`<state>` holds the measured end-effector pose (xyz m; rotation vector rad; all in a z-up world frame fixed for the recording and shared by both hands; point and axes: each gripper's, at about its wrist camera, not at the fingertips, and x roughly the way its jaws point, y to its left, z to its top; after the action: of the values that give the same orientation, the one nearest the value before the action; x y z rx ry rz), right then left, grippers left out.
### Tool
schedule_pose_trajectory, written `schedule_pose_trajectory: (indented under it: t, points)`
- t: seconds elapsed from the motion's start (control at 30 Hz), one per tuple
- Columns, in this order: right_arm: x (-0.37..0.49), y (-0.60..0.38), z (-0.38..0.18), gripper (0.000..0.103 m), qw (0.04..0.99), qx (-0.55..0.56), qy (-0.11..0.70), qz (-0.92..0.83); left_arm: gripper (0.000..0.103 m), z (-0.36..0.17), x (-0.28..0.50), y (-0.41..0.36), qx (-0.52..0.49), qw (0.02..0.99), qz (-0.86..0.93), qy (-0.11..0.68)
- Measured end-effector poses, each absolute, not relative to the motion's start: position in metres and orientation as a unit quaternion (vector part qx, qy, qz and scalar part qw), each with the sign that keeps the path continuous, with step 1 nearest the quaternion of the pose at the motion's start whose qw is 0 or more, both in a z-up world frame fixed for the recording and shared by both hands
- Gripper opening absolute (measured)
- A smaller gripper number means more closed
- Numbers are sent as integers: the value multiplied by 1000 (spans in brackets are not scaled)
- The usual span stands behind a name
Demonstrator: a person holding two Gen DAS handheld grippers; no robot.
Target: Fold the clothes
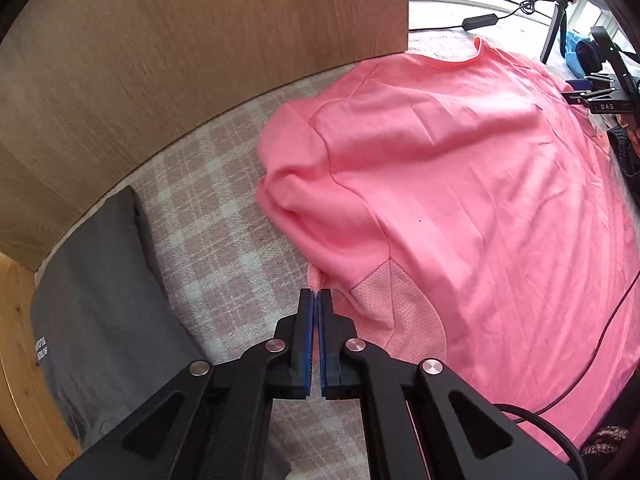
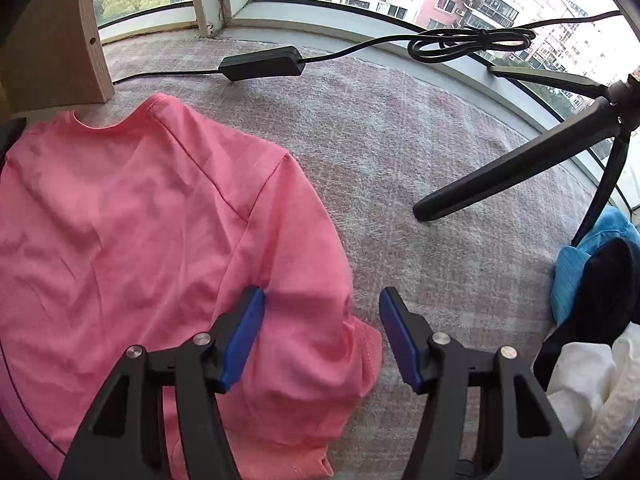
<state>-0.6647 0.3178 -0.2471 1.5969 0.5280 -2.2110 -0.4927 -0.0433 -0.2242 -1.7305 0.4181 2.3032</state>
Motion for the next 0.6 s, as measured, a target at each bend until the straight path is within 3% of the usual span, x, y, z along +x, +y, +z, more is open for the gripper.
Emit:
schedule_pose_trajectory:
  t: [0.13, 0.27, 0.3, 0.47, 0.6]
  points:
    - [-666, 324, -247, 62, 181, 568, 170, -785, 0, -217, -483, -96, -607, 30, 789, 91]
    - [-668, 324, -247, 69, 175, 567, 178, -785, 22, -222, -484, -111, -622, 30, 778, 82]
    - [-668, 324, -246, 69, 175, 569, 179, -783, 24, -219, -487, -107, -614, 47, 784, 75]
    - [-671, 324, -234, 69, 176, 559, 182, -789, 50, -207, -530, -90, -573, 98, 811, 63]
    - [-677, 327, -216, 69, 195, 543, 158, -802, 53, -220, -583, -73, -588, 145, 793, 63]
